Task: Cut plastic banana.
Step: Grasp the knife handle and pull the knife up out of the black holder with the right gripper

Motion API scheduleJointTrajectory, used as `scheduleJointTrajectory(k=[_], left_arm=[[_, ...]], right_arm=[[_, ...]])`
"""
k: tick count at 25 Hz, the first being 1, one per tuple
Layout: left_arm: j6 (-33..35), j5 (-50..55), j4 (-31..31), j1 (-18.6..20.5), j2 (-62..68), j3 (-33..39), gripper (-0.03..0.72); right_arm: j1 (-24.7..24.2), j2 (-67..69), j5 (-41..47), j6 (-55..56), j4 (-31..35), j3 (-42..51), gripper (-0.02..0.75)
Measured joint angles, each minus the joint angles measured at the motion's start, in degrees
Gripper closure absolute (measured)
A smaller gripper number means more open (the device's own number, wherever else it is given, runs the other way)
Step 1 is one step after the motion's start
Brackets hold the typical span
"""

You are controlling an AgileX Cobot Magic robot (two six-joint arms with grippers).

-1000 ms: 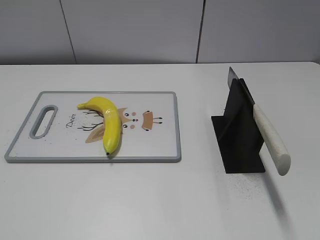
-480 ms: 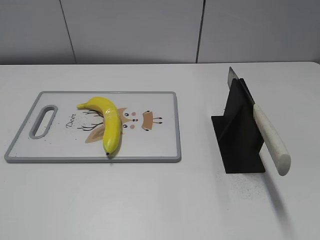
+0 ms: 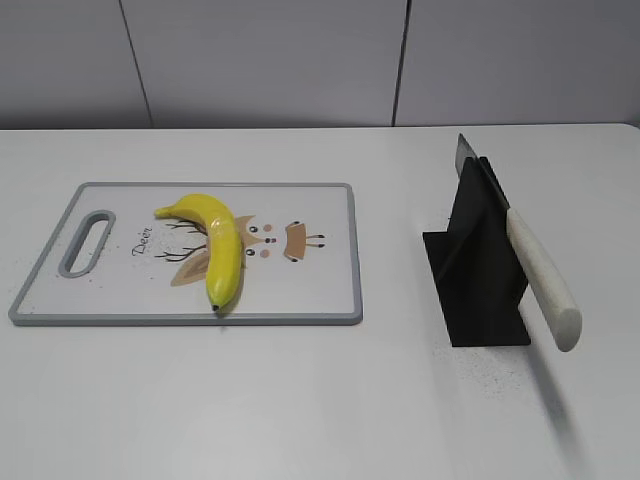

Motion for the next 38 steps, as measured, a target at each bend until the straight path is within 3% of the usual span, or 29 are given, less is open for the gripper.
scheduleJointTrajectory(k=[8, 27, 38], left_arm=[[0.0, 0.0, 0.0, 0.0, 0.0, 0.0, 0.097], [0.0, 0.0, 0.0, 0.0, 0.0, 0.0, 0.098], [0.0, 0.0, 0.0, 0.0, 0.0, 0.0, 0.098]], right_arm=[[0.0, 3.5, 0.6, 0.0, 0.0, -0.7, 0.136], [0.0, 43.1, 9.1, 0.0, 5.1, -21.4, 0.178], [7.6, 55.7, 9.3, 0.0, 9.7, -28.3, 0.216]])
